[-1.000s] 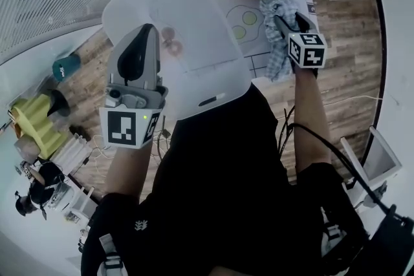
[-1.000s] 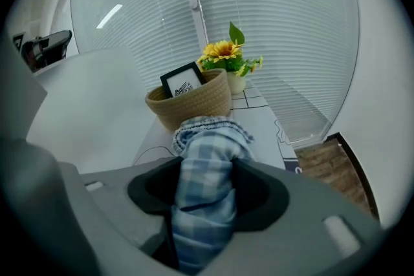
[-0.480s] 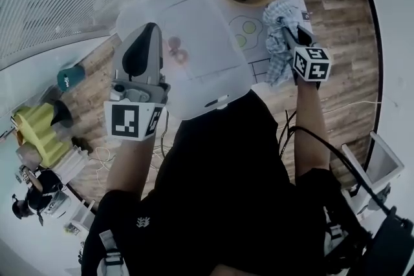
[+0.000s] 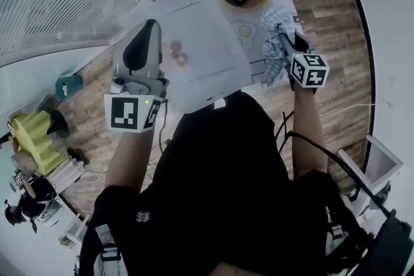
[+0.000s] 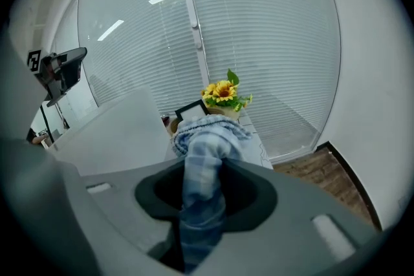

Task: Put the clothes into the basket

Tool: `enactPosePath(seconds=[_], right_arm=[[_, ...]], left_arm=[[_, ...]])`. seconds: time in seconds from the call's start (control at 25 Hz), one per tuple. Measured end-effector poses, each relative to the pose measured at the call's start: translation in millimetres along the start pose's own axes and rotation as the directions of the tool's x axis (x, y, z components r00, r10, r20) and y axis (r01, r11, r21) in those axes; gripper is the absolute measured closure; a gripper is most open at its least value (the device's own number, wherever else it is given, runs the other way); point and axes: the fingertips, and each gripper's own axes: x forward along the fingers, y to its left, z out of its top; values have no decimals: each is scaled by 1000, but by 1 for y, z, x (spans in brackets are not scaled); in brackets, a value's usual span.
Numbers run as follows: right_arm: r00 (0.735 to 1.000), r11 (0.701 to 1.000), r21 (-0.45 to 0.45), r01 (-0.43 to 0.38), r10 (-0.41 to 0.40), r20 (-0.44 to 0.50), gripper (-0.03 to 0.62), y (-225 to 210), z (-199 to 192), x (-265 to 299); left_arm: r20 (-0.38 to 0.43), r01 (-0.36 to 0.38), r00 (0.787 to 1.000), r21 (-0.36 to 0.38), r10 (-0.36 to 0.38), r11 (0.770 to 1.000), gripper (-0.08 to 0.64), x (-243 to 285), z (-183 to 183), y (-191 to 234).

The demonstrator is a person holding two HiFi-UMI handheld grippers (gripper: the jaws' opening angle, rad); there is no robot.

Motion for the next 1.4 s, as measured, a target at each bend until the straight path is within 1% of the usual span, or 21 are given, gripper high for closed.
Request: enactPosePath(seconds=[0.2, 0.44, 0.72, 0.96, 1.2, 1.4], right_arm=[[998, 1000, -16, 6, -5, 55, 463, 10, 20, -22], [991, 999, -51, 14, -8, 132, 463, 27, 55, -54], [983, 997, -75, 18, -4, 182, 463, 44, 74, -74], [975, 994, -111, 3, 21, 220, 463, 64, 100, -82], [965, 989, -147, -3, 41, 258, 463, 81, 123, -91], [958, 988, -155, -14, 58, 282, 463, 91, 137, -94]], left_arm=[[37, 7, 999, 5, -7, 1000, 554, -8, 13, 0], [78, 20, 997, 16, -22, 1000, 554, -21, 34, -3], [104, 26, 994, 5, -26, 1000, 554, -40, 46, -6], [153, 9, 988, 6, -9, 1000, 554, -50, 65, 3], [156, -9, 988, -17, 11, 1000, 554, -58, 67, 13], [181, -33, 983, -11, 35, 999, 554, -66, 74, 21]])
